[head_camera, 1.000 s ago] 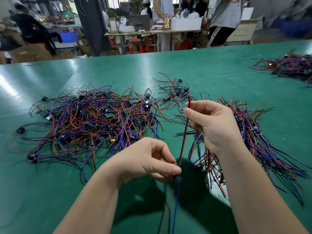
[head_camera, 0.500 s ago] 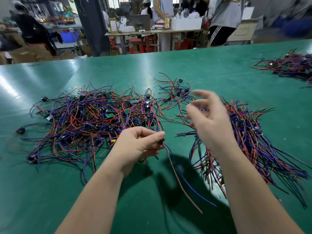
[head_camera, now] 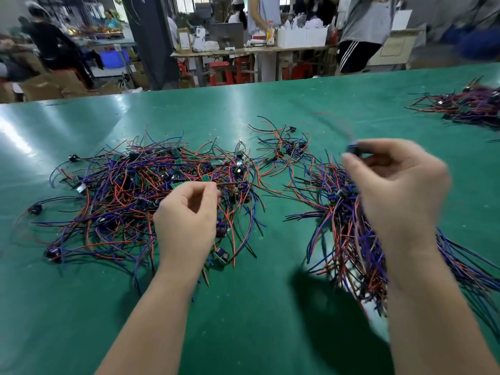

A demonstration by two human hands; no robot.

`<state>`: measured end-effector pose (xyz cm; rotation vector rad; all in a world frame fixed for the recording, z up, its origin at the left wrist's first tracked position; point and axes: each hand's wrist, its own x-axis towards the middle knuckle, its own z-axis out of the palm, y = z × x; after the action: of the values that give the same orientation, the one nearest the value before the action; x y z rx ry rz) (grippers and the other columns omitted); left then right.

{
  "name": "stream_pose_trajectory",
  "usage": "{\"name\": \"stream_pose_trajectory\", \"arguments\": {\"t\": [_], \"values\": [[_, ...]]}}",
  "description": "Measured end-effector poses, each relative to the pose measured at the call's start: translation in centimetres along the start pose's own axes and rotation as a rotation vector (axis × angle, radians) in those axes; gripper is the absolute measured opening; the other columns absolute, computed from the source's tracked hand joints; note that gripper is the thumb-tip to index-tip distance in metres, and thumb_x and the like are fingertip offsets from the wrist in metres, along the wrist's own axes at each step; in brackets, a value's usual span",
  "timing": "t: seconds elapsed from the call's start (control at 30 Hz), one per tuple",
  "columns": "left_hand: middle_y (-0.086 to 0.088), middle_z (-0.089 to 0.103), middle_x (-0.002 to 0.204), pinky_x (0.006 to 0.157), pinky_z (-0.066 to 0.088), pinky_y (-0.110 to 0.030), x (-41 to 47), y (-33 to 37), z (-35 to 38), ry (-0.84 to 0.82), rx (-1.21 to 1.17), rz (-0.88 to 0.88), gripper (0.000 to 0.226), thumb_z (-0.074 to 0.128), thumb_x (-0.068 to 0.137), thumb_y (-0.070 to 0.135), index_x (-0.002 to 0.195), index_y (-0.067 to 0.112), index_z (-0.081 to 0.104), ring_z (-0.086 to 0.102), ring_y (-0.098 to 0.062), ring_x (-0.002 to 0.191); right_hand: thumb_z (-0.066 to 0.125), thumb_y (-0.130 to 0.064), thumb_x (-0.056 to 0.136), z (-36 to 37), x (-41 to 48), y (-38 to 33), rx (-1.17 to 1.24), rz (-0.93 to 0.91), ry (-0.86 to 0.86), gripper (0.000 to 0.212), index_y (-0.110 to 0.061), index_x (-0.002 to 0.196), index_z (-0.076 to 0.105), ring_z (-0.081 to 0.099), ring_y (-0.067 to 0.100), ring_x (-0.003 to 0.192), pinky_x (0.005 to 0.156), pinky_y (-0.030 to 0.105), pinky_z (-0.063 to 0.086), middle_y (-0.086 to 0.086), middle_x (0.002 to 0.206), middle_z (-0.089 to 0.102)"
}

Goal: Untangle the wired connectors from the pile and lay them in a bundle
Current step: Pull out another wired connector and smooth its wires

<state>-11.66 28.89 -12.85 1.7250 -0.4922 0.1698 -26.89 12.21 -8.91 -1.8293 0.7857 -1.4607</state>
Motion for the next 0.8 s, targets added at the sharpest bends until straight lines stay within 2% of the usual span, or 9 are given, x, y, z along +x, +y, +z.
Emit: {"name": "stream_pose_trajectory", "arguments": {"t": [0.07,0.13,0.2,0.27,0.33,0.43,0.6,0.7,0.8], "values": [[0.01,0.068,0.088,0.078,0.042,-0.015,0.5,-0.9,-0.7,0.045,0.335,0.123,0.009,0.064,0.087,0.025,0.095,0.022,0.068,0.063,-0.008,0.087,0.074,-0.023,0.074,-1.7,1.5,1.3,-0.224,0.063,0.074,0.019,-0.023,0.093,0.072,0.067,0.017,0.073,0.081,0.034,0.055,0.005,0.083,0.071],[-0.004,0.059,0.12,0.097,0.037,-0.033,0.7,-2.1,-0.6,-0.077,0.619,0.052,0.036,0.062,0.086,0.032,0.117,0.015,0.061,0.051,-0.024,0.115,0.072,-0.021,0.074,-2.6,2.1,2.5,-0.463,0.172,-0.046,0.023,-0.016,0.097,0.073,0.066,0.024,0.084,0.085,0.032,0.049,0.01,0.089,0.072],[-0.007,0.045,0.138,0.105,0.03,-0.044,0.6,-2.6,-0.6,-0.198,0.89,-0.074,0.048,0.06,0.085,0.043,0.122,0.014,0.055,0.038,-0.031,0.127,0.071,-0.023,0.076,-2.6,2.0,3.2,-0.61,0.233,-0.169,0.027,-0.015,0.102,0.073,0.062,0.031,0.096,0.087,0.035,0.046,0.015,0.1,0.07],[-0.007,0.048,0.134,0.104,0.03,-0.045,0.5,-2.8,-0.6,-0.262,1.034,-0.102,0.045,0.056,0.086,0.048,0.118,0.017,0.059,0.041,-0.031,0.124,0.068,-0.027,0.078,-2.3,1.9,2.7,-0.621,0.219,-0.158,0.027,-0.018,0.104,0.073,0.058,0.034,0.1,0.09,0.037,0.044,0.018,0.105,0.066],[-0.003,0.06,0.116,0.098,0.033,-0.042,0.7,-2.9,-0.7,-0.232,1.098,-0.063,0.039,0.054,0.087,0.049,0.113,0.022,0.063,0.051,-0.029,0.113,0.066,-0.026,0.08,-1.9,1.6,2.0,-0.577,0.134,-0.125,0.025,-0.019,0.103,0.073,0.057,0.034,0.099,0.091,0.035,0.043,0.018,0.105,0.064],[0.004,0.066,0.094,0.095,0.031,-0.04,1.2,-2.6,-1.3,-0.173,1.068,-0.086,0.029,0.057,0.085,0.049,0.104,0.03,0.067,0.056,-0.025,0.104,0.064,-0.019,0.082,-0.9,0.9,1.1,-0.527,0.011,-0.158,0.02,-0.016,0.1,0.074,0.056,0.029,0.099,0.089,0.03,0.039,0.014,0.102,0.063],[0.011,0.053,0.061,0.09,0.028,-0.037,1.3,-2.2,-1.7,-0.082,0.952,-0.081,0.017,0.058,0.084,0.037,0.081,0.028,0.073,0.05,-0.02,0.075,0.065,-0.011,0.082,1.2,-1.1,-0.1,-0.365,-0.087,-0.273,0.014,-0.015,0.092,0.074,0.055,0.015,0.078,0.074,0.017,0.035,0.003,0.088,0.064],[0.005,0.064,0.067,0.086,0.03,-0.035,1.1,-1.7,-1.6,0.058,0.796,0.016,0.015,0.059,0.088,0.035,0.087,0.026,0.071,0.043,-0.019,0.064,0.066,-0.011,0.082,2.4,-2.4,-0.7,-0.266,-0.098,-0.413,0.011,-0.016,0.089,0.074,0.057,0.011,0.07,0.07,0.016,0.039,-0.002,0.081,0.065],[0.001,0.072,0.076,0.08,0.045,-0.033,0.8,-1.4,-1.4,0.081,0.477,0.185,0.013,0.065,0.088,0.029,0.091,0.019,0.073,0.058,-0.019,0.064,0.064,-0.015,0.085,3.4,-3.3,-0.8,-0.18,-0.031,-0.554,0.012,-0.017,0.089,0.075,0.054,-0.002,0.062,0.063,0.008,0.038,-0.01,0.074,0.065]]}}
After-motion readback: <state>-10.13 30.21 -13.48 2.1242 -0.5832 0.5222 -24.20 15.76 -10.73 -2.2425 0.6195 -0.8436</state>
